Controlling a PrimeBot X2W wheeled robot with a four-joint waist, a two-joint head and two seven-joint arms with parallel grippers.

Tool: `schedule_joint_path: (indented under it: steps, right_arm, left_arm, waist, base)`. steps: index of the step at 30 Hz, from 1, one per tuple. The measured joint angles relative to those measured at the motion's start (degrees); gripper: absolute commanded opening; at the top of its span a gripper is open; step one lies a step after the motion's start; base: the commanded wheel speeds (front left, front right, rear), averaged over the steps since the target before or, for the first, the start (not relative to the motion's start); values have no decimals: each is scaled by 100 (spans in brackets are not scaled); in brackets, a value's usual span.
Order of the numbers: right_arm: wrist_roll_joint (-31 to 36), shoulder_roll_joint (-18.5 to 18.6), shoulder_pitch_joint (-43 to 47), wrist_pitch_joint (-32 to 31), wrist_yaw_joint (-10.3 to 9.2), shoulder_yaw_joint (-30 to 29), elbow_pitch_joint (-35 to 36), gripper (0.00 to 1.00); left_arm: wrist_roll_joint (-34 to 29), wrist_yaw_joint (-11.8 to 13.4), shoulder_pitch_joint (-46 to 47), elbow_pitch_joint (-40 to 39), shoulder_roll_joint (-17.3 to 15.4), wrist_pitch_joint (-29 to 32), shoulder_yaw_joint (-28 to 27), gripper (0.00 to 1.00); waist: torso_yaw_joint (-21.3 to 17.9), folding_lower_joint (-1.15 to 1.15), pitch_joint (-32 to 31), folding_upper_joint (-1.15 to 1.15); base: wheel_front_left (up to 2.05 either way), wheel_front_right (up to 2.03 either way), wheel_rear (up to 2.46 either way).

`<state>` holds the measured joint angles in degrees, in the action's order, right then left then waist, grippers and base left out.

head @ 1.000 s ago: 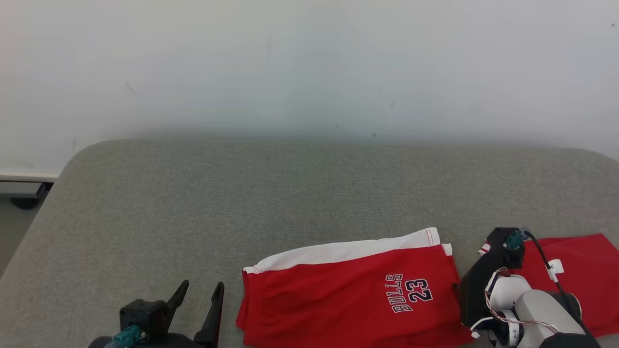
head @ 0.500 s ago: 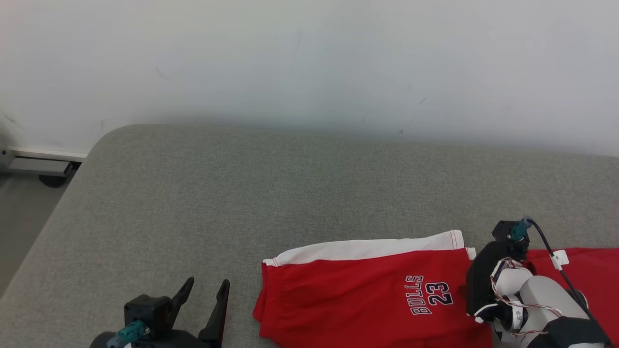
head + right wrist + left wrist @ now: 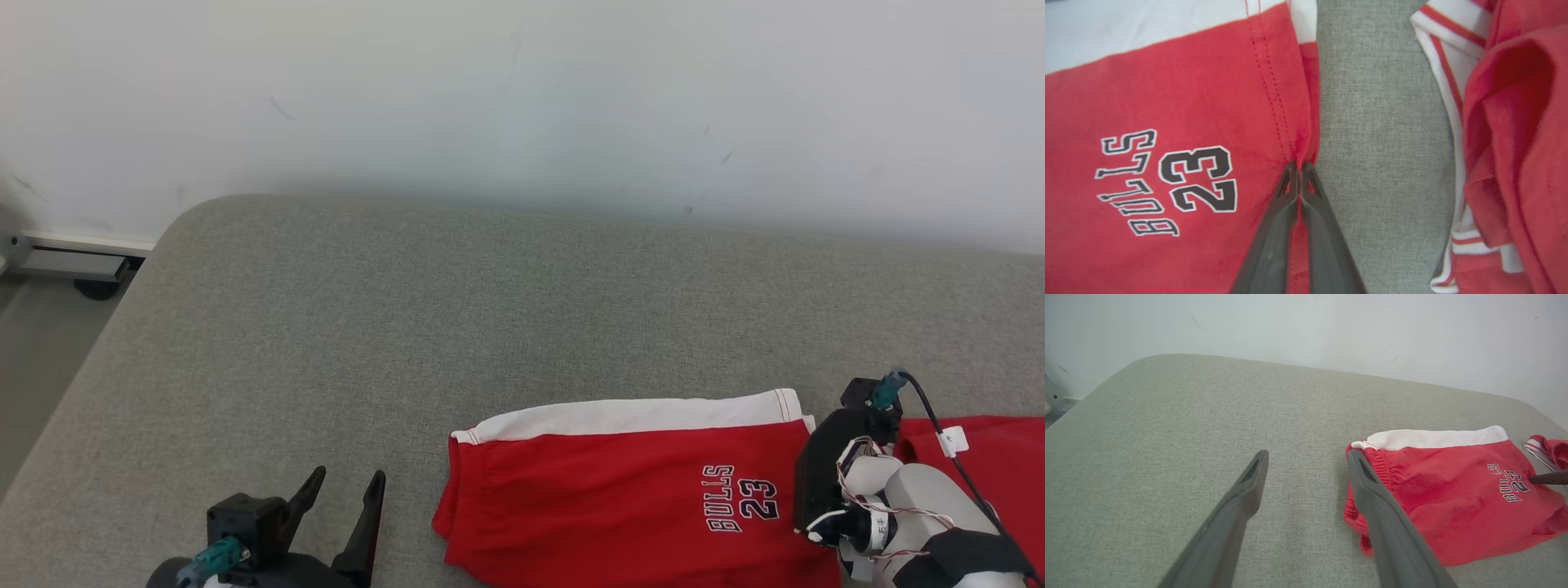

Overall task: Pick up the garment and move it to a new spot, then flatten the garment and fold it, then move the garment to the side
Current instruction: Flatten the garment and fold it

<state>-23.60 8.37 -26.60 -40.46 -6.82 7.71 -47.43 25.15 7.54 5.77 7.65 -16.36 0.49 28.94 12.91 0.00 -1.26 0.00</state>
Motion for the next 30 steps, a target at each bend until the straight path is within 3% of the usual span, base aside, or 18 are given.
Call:
schedule_joint_path:
  steps: [5, 15, 23, 30]
  right_arm:
    - [8, 29, -137, -41, 5, 60, -3, 0]
    - [282, 290, -459, -99, 229, 364, 352, 0]
    - [349, 690, -456, -143, 191, 243, 671, 0]
    - [349, 780, -460, -218, 178, 198, 891, 0]
  left_arm:
    - [1, 0, 27, -7, -3, 7, -32, 100]
    - [27, 0, 13, -11, -64, 48, -135, 100]
    - [52, 0, -87, -52, -53, 47, -157, 100]
    - [59, 0, -103, -57, -40, 47, -141, 100]
  waist:
    - [-11, 0, 6, 0]
    - [-160, 0, -96, 0]
    - [-366, 0, -205, 0]
    - [-514, 0, -301, 0]
  base:
    - [0, 0, 0]
    - [0, 0, 0]
    - [0, 0, 0]
    - [0, 0, 0]
